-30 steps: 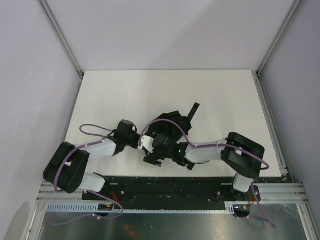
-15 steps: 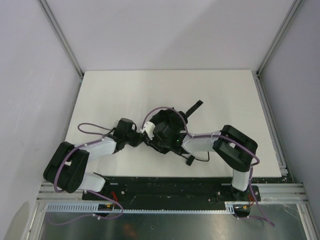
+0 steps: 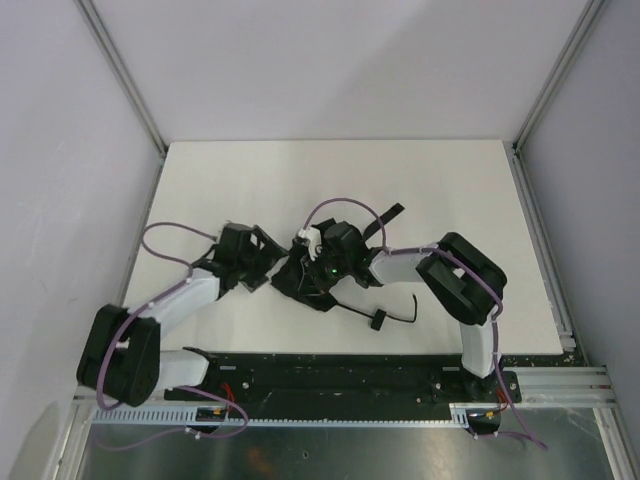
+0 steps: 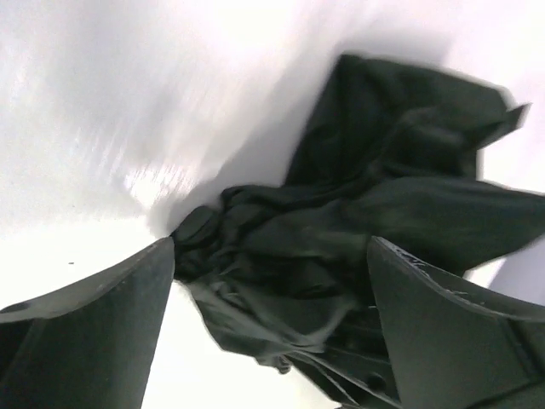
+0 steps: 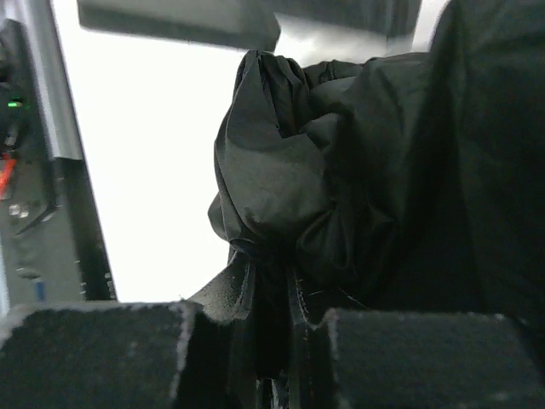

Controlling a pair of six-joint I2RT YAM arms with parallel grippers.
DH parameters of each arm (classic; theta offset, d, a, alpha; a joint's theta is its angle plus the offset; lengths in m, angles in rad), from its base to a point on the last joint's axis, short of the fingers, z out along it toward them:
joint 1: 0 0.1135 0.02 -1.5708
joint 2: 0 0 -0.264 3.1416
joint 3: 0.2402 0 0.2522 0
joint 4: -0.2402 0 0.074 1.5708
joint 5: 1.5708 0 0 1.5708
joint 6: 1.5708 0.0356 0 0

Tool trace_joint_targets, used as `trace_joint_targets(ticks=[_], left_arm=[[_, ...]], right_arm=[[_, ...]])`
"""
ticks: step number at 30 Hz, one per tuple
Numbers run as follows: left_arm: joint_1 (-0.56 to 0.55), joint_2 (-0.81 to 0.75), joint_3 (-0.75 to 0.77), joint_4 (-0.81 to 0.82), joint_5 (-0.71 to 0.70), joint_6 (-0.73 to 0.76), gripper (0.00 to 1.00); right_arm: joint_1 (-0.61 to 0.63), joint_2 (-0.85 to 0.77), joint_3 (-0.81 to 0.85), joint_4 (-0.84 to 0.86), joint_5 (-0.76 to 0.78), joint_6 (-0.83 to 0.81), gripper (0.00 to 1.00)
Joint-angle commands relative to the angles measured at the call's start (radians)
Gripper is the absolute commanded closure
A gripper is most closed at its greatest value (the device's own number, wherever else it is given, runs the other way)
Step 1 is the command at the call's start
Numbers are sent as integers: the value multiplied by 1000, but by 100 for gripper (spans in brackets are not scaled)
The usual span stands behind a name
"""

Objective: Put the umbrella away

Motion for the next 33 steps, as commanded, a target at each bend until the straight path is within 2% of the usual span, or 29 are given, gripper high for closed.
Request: trace_joint_targets(ticks=[1,5,10,12,16,23,28,31,33], left_arm=[[105,-155,16,7,74,109,2],[161,-268,-80,7,204,22,1],[135,-375,-242,6,337,-204,1],[91,-443,-288,6,313,-284,1],[7,-528,-343,13,177,-421,1],[-27,-379,-338,129,101,-470,1],[-109,-274,-333,205,-9,-497,3],[-128,-196,-337,255,-69,-488,11],[-133,-136,-338,281,-90,-472,21]], right_arm=[[-8,140,-70,-195,-161,147,100],[-48,173,-69,-125,-227,269,100],[-81,240,-69,-12,-306,481,100],[-86,259,-69,40,-321,542,100],[-91,281,-71,140,-352,628,100],[-93,281,-86,261,-375,714,100],[-93,287,-99,328,-389,755,100],[-93,292,-101,358,-398,771,100],[-93,289,-101,367,-402,776,100]])
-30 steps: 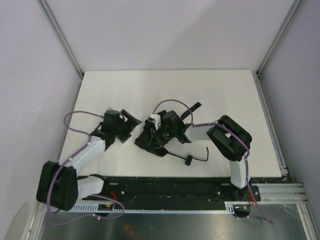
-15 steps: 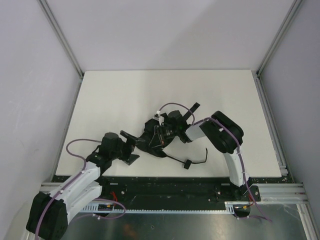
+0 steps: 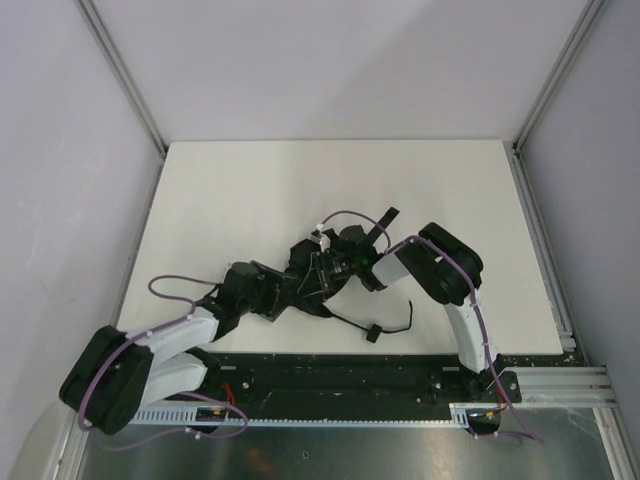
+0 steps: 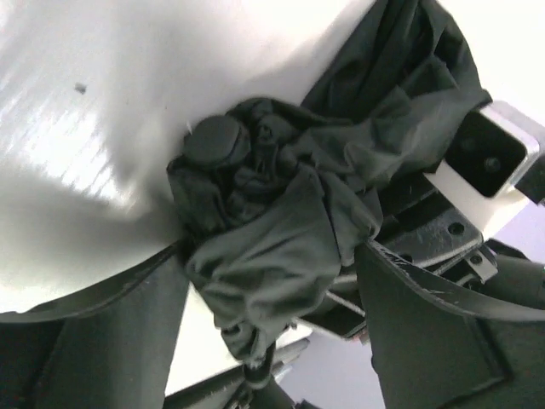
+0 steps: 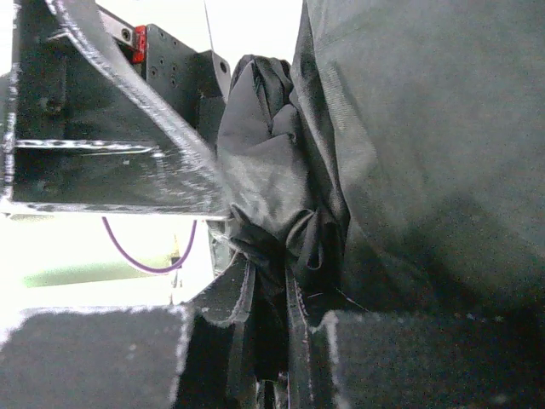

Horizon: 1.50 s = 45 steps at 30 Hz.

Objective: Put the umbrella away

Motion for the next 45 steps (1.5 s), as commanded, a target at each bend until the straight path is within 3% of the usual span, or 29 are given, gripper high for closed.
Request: trace_joint_targets(ticks=[1,6,11,14,17,24,27,31,34,39,45], left_arm=[[-18,124,7,60,-141,25,26],[-20,219,-16,143,-172,66,49],[-20,238,-9,165,-172,142,81],[-20,229,-9,165,-162,168,89],[-21,221,-9,157,-145,181,92],[-23,223,1,117,-102,194,100],[-22,216,36,46,-103,196,100],[-23,232,106,-111,-77,161,100],[-22,268,146,-184,-24,149,100],[-22,309,172,-217,52,133,100],[-20,298,211,-284,48,143,100]], right_arm=[[13,67,-49,-120,10,50,100],[15,66,-49,-144,2,19,100],[24,64,-50,-164,-25,-30,100],[23,47,-49,-180,-16,-50,100],[18,17,-47,-195,1,-69,95],[5,-138,63,-586,156,-333,49],[-10,-228,115,-730,247,-440,37],[-17,-369,133,-857,376,-584,30],[25,-485,108,-880,553,-710,27],[135,-618,16,-768,759,-876,21],[295,-629,-80,-571,934,-1023,19]])
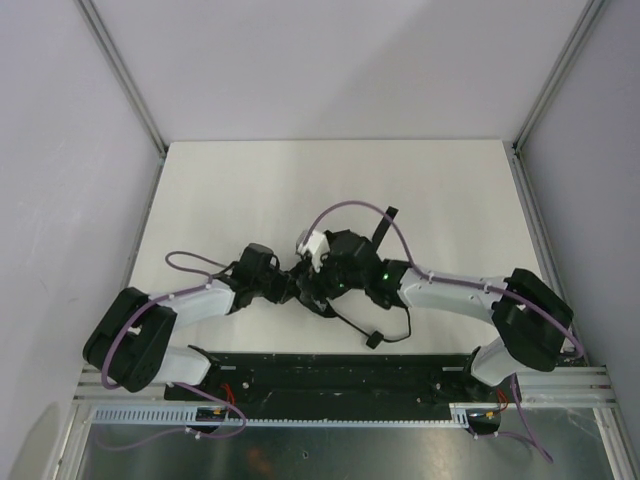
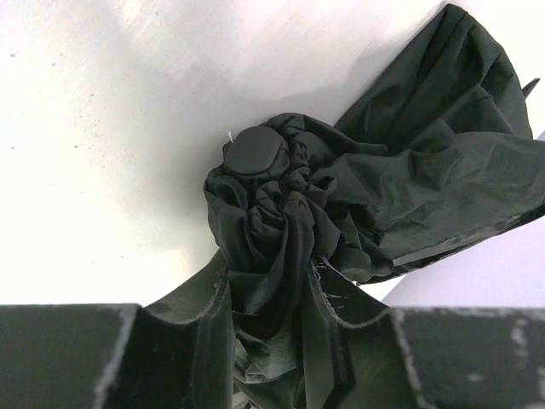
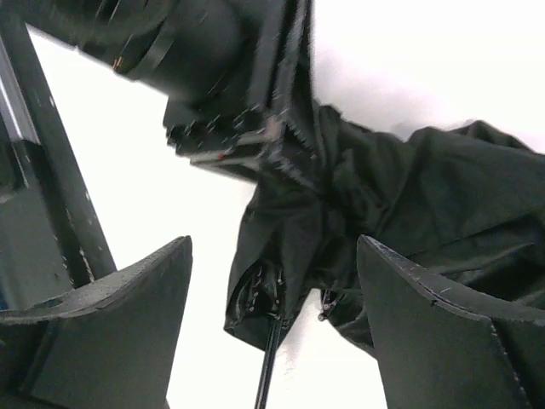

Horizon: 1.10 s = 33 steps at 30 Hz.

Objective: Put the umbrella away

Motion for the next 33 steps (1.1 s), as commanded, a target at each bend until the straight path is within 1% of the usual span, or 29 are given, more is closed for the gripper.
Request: trace_joint_targets(ticks=[1,3,6,10,12,14,16,19,21,24,26,27,28,31,33], left_arm=[[-3,25,9,-222,15,33,100],[-1,34,14,-233,23,34,100],[-1,41,19,-244,28,35,100],[-1,33,18,-253,22,28,100],[-1,30,21,-256,26,26,100],[-1,27,30,-261,27,32,100],[-2,18,37,-270,22,37,100],[-3,11,42,-276,18,40,100],[-3,13,48,-278,20,44,100],[-13,9,69,-278,-10,62,100],[-23,13,88,-279,-28,75,100],[-24,17,99,-277,-33,84,97],[-26,21,108,-277,-35,90,90],[-25,16,135,-275,-55,129,58],[-20,3,168,-272,-74,171,41]], right_arm=[[108,12,-74,159,228,-179,19],[153,27,-111,237,278,-214,19],[185,69,-170,367,321,-262,19],[223,155,-181,469,399,-327,20],[235,205,-172,499,489,-327,21],[246,259,-162,517,662,-306,26],[251,306,-159,534,770,-292,35],[247,337,-158,500,789,-247,55],[244,342,-158,461,752,-207,70],[237,342,-158,402,657,-149,93],[235,342,-159,363,592,-119,98],[232,342,-163,347,562,-104,99],[229,342,-167,332,533,-92,100],[206,334,-186,293,446,-46,100],[178,327,-197,275,364,-3,100]])
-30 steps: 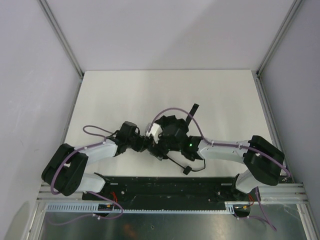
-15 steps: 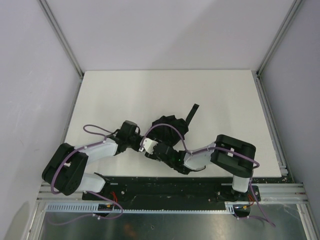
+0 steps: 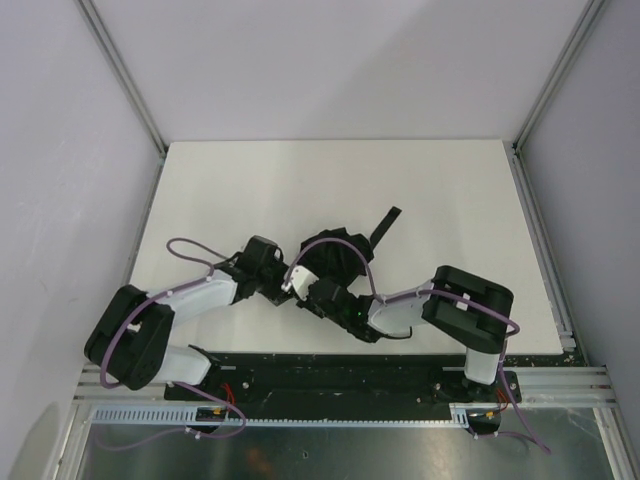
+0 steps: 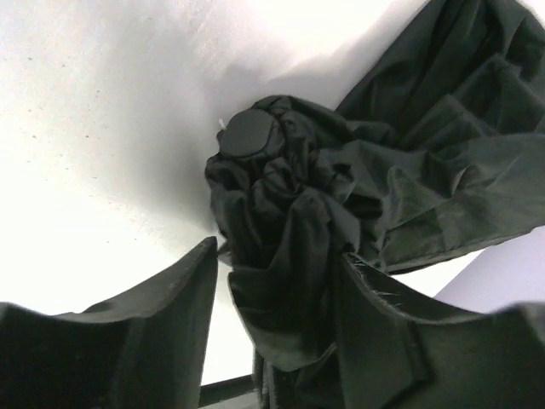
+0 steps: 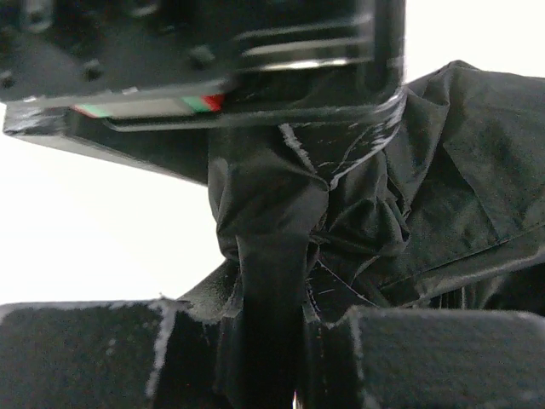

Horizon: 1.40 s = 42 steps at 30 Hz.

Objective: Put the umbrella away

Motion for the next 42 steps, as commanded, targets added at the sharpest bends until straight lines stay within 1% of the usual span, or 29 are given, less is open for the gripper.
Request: trace_joint_targets(ticks=[1,4,5,7,10,14,16,19,21,23,26,28,33,40,42], left_arm=[[-7,-18,73,-83,-47,128,34],[32,-65,113,-76,-49,218,8],[53,-86,118,-75,-38,241,5],[98,-135,114,-69,-10,274,2],[183,-213,98,-62,54,315,1],[251,-300,62,-52,141,346,1],[261,-342,27,-29,172,327,1],[264,-379,-64,68,213,266,1],[264,-379,-116,125,232,218,1],[260,-361,-162,200,252,169,1],[247,-324,-258,381,269,46,1],[232,-292,-287,469,260,4,1],[172,-204,-243,502,218,-11,1],[111,-19,-188,504,205,-57,0],[103,27,-194,504,198,-76,5]], right_arm=[[-69,18,-49,-179,-229,163,100],[-112,17,-65,-185,-356,220,100],[-128,21,-68,-184,-403,238,100],[-160,34,-73,-180,-485,268,100],[-212,56,-75,-163,-611,329,100],[-301,92,-73,-121,-802,436,100],[-353,117,-68,-104,-889,495,100],[-423,176,-55,-66,-1014,579,100],[-455,211,-46,-43,-1066,626,100],[-478,239,-41,-6,-1108,681,100],[-503,279,-40,67,-1166,761,100],[-513,300,-39,108,-1192,796,100],[-521,315,-35,118,-1205,816,100],[-529,315,-29,140,-1222,838,100],[-532,311,-25,150,-1229,848,100]])
